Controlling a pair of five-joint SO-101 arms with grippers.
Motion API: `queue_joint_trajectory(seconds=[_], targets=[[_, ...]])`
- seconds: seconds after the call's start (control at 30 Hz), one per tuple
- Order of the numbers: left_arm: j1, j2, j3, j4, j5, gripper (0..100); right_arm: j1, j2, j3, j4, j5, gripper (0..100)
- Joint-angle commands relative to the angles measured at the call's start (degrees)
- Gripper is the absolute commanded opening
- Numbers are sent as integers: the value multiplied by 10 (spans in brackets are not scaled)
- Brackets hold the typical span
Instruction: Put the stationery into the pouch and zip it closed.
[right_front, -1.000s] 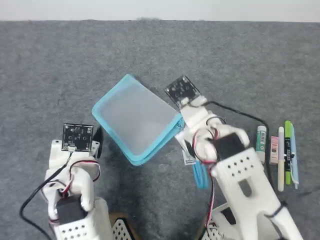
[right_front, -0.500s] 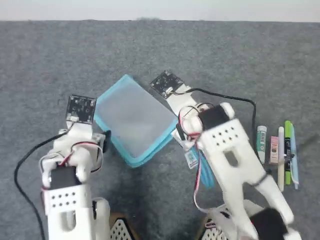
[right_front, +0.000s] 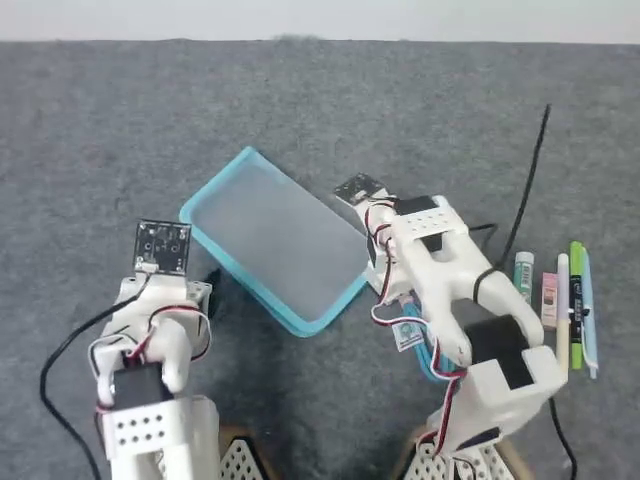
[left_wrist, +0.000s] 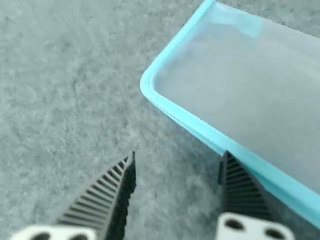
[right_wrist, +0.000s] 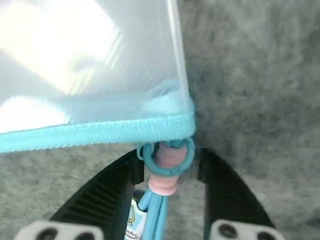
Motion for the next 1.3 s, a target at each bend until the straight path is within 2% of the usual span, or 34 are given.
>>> queue_joint_trajectory(seconds=[0.0, 0.3, 0.47, 0.63, 0.77, 0.97, 1.13, 1.27], targets=[[-4, -48, 7, 11, -8, 250, 14, -57, -22, -5, 9, 178], [-4, -49, 7, 11, -9, 250, 11, -51, -11, -14, 9, 165], [-4, -49, 7, 11, -9, 250, 14, -2, -9, -52, 13, 80], [-4, -49, 7, 11, -9, 250, 14, 17, -9, -72, 14, 84], [-4, -49, 7, 10, -9, 250, 14, 18, -8, -59, 14, 5], [-4, -49, 8, 9, -7, 250, 13, 7, -35, 7, 9, 6], [-3, -49, 2, 1, -5, 250, 13, -97, -37, 17, -55, 6], [-2, -48, -22, 2, -5, 252, 7, -227, 18, -5, -66, 6]])
